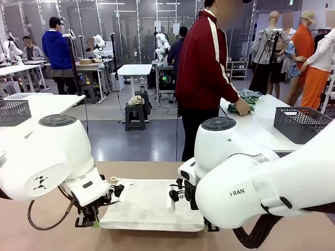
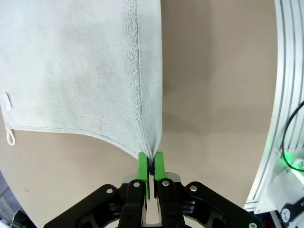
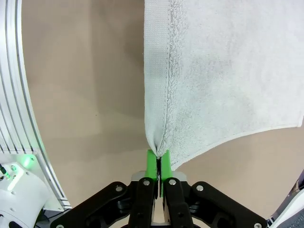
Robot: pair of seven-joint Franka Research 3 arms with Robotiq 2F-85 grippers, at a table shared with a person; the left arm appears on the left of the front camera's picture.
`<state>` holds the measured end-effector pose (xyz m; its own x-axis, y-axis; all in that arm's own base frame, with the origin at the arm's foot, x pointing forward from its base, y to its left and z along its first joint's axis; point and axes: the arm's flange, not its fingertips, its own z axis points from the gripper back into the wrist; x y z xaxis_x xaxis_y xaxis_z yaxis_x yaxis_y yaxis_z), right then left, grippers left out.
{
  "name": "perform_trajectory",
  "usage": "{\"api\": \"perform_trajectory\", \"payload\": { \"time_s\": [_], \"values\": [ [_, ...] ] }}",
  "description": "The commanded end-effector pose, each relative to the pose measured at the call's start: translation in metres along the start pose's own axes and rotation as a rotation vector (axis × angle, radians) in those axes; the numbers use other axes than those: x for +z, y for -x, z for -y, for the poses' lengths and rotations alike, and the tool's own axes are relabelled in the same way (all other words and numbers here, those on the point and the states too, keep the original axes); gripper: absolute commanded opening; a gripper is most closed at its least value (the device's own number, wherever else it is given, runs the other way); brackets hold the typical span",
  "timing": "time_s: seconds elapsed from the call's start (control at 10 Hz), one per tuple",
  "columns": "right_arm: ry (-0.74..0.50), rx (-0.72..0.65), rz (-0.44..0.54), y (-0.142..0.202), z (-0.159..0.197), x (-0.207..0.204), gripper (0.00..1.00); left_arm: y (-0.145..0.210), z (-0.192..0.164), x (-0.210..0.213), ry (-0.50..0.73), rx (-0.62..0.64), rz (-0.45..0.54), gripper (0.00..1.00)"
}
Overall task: Fold the towels and place them in the basket.
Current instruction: When a person lays out a Towel with hook on the table, fold it in half twice.
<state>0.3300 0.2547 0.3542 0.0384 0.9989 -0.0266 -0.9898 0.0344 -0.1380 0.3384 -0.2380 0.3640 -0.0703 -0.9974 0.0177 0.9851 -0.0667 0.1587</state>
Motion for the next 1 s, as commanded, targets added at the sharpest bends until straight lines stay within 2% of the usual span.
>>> {"api": "perform_trajectory", "payload": {
  "time_s": [0.0, 0.6, 0.9],
  "values": [
    [-0.009, -0.010, -0.008, 0.002, 0.013, 0.010, 0.00, 0.007, -0.006, 0.011, 0.004, 0.009, -0.017, 0.05],
    [-0.012, 0.000, 0.000, 0.009, 0.089, 0.033, 0.00, 0.013, -0.090, 0.040, -0.003, -0.001, -0.058, 0.05],
    [-0.023, 0.021, 0.000, 0.012, 0.109, 0.039, 0.00, 0.015, -0.115, 0.039, 0.011, 0.026, -0.072, 0.05]
  ]
}}
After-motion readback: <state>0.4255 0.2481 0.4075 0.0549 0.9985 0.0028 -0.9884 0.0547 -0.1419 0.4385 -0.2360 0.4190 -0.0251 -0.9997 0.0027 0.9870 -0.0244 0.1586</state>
